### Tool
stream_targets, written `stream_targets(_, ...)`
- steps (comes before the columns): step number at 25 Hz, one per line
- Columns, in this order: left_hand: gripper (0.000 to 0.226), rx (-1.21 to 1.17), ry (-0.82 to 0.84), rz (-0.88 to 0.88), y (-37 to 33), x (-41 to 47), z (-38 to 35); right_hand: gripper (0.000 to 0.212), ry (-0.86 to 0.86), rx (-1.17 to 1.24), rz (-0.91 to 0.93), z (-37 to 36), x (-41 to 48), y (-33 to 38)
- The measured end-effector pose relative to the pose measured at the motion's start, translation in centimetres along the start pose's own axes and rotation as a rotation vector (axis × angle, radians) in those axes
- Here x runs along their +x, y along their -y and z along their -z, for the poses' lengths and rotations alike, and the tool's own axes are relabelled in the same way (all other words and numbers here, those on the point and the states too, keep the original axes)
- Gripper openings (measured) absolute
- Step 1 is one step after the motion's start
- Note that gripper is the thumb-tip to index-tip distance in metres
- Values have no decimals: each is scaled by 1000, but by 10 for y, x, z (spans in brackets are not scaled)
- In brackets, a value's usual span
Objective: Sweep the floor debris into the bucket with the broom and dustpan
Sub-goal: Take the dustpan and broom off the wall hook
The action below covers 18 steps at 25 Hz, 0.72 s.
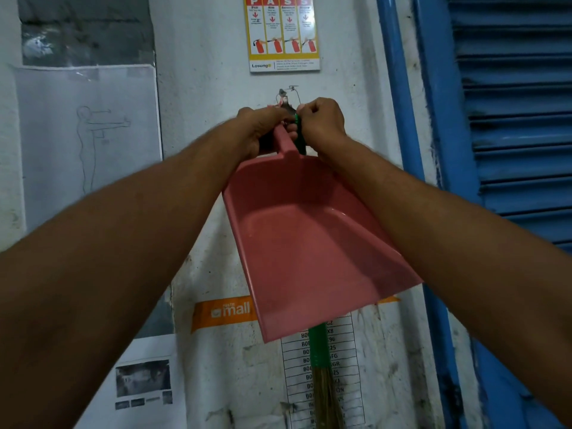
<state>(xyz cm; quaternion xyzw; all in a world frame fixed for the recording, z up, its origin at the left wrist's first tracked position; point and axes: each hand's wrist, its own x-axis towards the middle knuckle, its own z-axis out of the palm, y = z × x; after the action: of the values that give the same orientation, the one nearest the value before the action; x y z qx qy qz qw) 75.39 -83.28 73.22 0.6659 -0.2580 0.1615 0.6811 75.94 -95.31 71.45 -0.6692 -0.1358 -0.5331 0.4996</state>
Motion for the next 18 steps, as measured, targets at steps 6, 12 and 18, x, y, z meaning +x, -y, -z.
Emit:
stream_targets(6,3,85,37,-10,-5,-37,10,20,79,152,-48,8,-8,3)
stream_targets(12,25,358,138,48,40,-109,33,17,356,403,-185,39,-82,-10)
stream_targets(18,31,392,88,161,116,-211,34,17,440,517,-286,46,-202,-34)
